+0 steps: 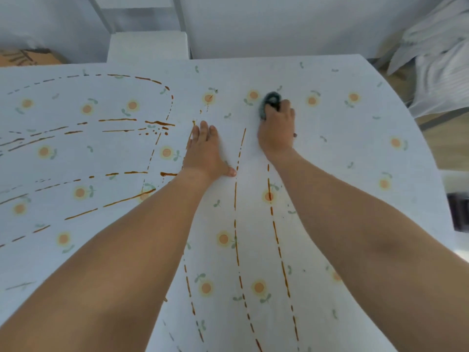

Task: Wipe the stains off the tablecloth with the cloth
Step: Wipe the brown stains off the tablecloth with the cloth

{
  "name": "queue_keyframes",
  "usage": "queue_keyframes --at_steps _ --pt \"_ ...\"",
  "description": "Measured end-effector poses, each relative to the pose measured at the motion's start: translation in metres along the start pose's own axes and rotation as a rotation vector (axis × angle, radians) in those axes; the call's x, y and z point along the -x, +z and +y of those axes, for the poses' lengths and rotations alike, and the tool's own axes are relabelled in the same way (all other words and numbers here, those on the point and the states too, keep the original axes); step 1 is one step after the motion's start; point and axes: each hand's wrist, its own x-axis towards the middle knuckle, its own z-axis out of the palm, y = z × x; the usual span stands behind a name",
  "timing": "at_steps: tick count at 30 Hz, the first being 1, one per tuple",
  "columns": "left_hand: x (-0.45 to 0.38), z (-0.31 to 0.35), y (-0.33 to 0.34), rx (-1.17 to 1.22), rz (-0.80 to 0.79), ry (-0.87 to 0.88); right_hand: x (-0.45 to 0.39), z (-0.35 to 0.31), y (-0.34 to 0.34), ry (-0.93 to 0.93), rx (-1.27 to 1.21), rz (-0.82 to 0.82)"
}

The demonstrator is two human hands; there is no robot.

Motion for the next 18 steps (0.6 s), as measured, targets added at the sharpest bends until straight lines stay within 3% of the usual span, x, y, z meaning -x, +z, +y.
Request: queue_keyframes --at_steps 3,5,7,10,12,14,17,18 --pt "0.011 -0.002 0.005 -0.089 0.033 0.003 0.032 -0.039 0.011 -0.507 0.068 -0.27" --pt "0.028 -0.005 0.011 -0.075 0.031 -0.004 0.034 -0.016 0.007 -0.587 0.09 -0.276" --pt "0.047 -0.011 0.016 -0.052 -0.022 0.006 0.032 0.023 -0.006 -0.349 0.018 -0.142" --pt "0.063 -0.015 0.023 -0.064 -0.074 0.021 0.033 0.063 -0.025 0.187 -0.071 0.028" --pt "0.062 -0.014 0.025 -0.047 -0.071 0.006 0.037 0.044 -0.019 0.277 -0.046 0.063" --pt "0.061 -0.014 0.025 -0.024 -0.066 -0.007 0.053 0.004 -0.005 0.093 -0.029 -0.003" --pt "0.062 -0.017 0.025 -0.007 -0.043 -0.012 0.084 -0.036 0.011 -0.45 0.038 -0.259" --pt "0.062 -0.017 0.026 0.0 -0.037 -0.013 0.087 -0.032 0.01 -0.549 0.049 -0.302"
